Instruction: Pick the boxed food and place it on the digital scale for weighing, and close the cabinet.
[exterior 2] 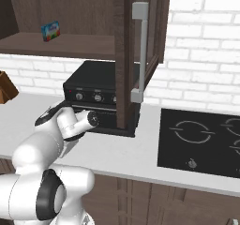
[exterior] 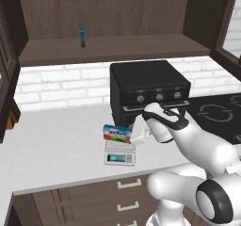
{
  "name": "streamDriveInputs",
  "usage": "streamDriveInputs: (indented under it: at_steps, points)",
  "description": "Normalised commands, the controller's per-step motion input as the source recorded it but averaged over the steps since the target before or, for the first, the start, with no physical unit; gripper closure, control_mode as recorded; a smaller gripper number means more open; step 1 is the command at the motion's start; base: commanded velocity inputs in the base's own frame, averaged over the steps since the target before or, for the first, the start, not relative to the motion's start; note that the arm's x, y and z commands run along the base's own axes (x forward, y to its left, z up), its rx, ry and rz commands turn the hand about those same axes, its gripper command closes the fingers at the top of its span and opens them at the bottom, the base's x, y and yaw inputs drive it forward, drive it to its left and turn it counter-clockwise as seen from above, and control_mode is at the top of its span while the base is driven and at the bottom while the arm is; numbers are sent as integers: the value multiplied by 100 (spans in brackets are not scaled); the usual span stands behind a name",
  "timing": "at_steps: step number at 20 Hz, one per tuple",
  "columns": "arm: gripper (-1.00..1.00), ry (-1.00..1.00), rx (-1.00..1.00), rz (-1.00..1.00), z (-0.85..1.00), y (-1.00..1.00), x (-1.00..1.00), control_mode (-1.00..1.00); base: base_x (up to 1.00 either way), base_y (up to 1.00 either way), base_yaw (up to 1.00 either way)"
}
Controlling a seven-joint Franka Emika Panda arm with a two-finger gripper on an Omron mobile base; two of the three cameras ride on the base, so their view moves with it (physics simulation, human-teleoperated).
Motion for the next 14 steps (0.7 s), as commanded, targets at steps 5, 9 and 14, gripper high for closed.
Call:
streamDriveInputs:
  at_steps: [5, 9, 14]
  points:
    - [-100, 0, 0, 0, 1, -6, -2, -100, 0, 0, 0]
    - [-100, -9, 0, 0, 7, -23, -31, -100, 0, 0, 0]
    - [-100, -23, 0, 0, 22, -21, -58, -100, 0, 0, 0]
